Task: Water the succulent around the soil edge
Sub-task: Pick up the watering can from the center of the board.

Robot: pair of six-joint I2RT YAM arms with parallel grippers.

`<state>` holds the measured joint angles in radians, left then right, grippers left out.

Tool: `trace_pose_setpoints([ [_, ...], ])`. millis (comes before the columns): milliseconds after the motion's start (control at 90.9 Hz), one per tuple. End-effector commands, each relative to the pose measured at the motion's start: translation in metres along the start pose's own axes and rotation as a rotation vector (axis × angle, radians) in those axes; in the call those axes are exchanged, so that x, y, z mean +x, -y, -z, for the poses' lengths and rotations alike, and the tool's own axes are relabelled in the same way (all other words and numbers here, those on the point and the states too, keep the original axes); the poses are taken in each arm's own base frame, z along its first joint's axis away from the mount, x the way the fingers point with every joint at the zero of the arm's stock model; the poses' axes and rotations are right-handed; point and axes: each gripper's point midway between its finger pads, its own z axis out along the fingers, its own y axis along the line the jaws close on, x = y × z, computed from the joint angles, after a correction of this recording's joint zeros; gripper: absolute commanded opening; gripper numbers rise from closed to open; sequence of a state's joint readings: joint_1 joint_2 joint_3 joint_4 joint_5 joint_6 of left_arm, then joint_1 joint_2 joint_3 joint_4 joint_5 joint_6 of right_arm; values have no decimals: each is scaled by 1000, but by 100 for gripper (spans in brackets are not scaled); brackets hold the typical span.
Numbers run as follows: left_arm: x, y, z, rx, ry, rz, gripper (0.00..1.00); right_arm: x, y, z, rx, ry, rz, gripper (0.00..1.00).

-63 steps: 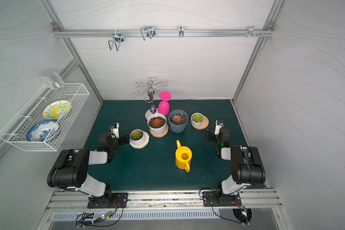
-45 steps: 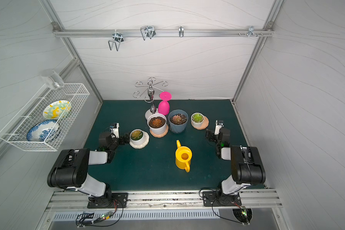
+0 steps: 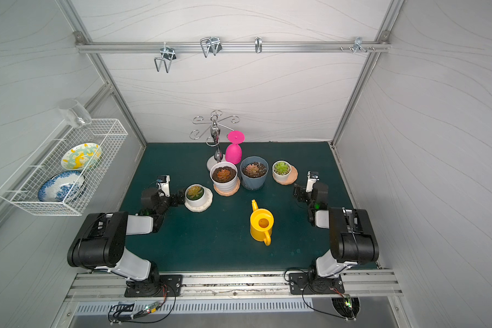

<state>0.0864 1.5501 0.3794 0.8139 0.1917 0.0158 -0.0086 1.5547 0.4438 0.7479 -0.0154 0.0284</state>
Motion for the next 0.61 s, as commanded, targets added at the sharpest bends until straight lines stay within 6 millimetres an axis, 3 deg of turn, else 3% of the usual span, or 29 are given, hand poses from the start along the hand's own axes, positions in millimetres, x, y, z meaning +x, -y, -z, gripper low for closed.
trace_pose_setpoints([
  [0,-25,1,-3,11,74,-23,100,-5,0,-1,2,11,9,99],
  [187,-25,0,-1,12,79,-15,100,-16,6,7,48,8,-4,99],
  [385,-29,-13,6,-35,109,36,100,-36,22,37,192,-37,-45,99],
  [594,-43,-39,25,-160,114,147,100,-61,2,70,264,-69,-66,99],
])
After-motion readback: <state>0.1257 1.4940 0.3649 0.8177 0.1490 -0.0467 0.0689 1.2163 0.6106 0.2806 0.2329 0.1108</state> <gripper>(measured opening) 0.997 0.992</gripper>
